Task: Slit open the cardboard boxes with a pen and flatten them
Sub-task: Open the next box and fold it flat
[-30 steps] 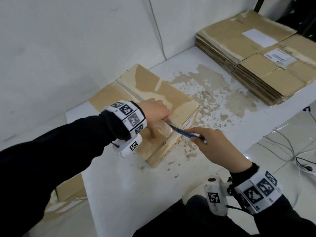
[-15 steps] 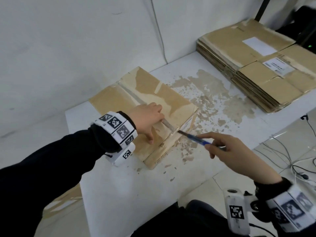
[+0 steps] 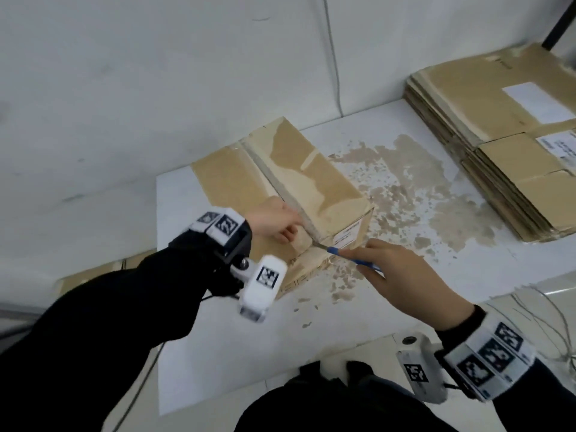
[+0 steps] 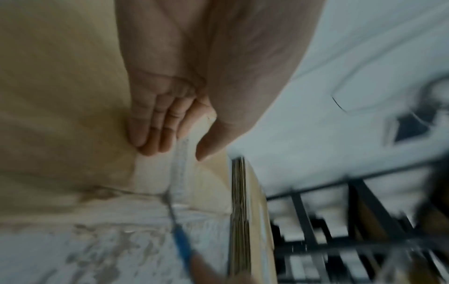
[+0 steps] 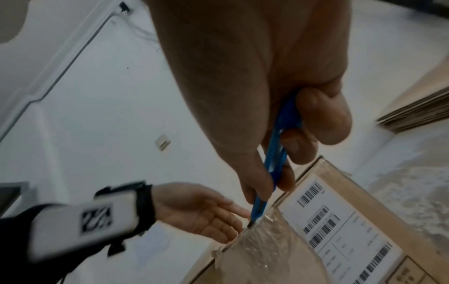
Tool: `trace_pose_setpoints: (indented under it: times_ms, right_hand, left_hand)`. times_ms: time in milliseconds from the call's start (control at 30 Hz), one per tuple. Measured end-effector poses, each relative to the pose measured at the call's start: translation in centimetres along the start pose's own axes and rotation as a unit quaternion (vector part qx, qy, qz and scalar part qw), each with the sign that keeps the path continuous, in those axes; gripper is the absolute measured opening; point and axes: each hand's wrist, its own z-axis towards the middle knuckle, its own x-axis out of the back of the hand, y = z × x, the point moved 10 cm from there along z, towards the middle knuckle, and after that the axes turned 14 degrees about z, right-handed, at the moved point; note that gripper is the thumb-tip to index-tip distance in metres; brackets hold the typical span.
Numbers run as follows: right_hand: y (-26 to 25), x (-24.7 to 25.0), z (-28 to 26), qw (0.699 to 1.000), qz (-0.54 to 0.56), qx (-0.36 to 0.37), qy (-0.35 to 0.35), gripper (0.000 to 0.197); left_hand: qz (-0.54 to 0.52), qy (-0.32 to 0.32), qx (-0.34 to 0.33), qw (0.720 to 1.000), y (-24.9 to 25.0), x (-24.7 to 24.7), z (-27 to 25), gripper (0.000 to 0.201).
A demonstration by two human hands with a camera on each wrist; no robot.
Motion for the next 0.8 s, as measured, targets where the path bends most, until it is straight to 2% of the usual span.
trace_pose_setpoints:
  times_ms: [100,233,300,400,467,633,800]
  right_hand:
    - [0.1,0.0,0.3,0.999,-0.011,0.013,-0.029,0.037]
    - [0.6,-0.2,0.7,0.998,0.007,0.029,-0.054,0.037]
    - [0.8,-0.3,0.8,0.998,0.015,0.037,-0.057,0.038]
    - [0.5,-0.2,0.5,0.998,0.010,0.055,-0.041,0.039]
    - [0.1,-0.6,0.7,0.998,0.008,0.056,-0.036,0.041]
    - [-0.1,-0.6,0.5,0.998,-0.061,0.029,-0.001,0.052]
    - [-0.6,0.4,0.6,0.995,-0.099,0.011,0.002,0.054]
  left_hand:
    - [-0.098,-0.001,0.115,0.989,-1.5,-0.5,0.7,0.025]
    - [-0.053,0.004,0.167,0.984,-1.2,-0.7,1.4,0.033]
    - [-0.062,0.028,0.171,0.983,-0.8,-0.5,1.4,0.031]
    - [-0.139,0.061,0.175,0.973,-1.1,-0.9,1.0,0.019]
    - [-0.178,0.069,0.165,0.968,-1.2,-1.2,0.8,0.020]
    - [-0.197,0.064,0.116,0.971,0.0,-1.6,0.3,0.027]
    - [-0.247,0.123,0.095,0.956,0.1,-0.9,-0.1,0.027]
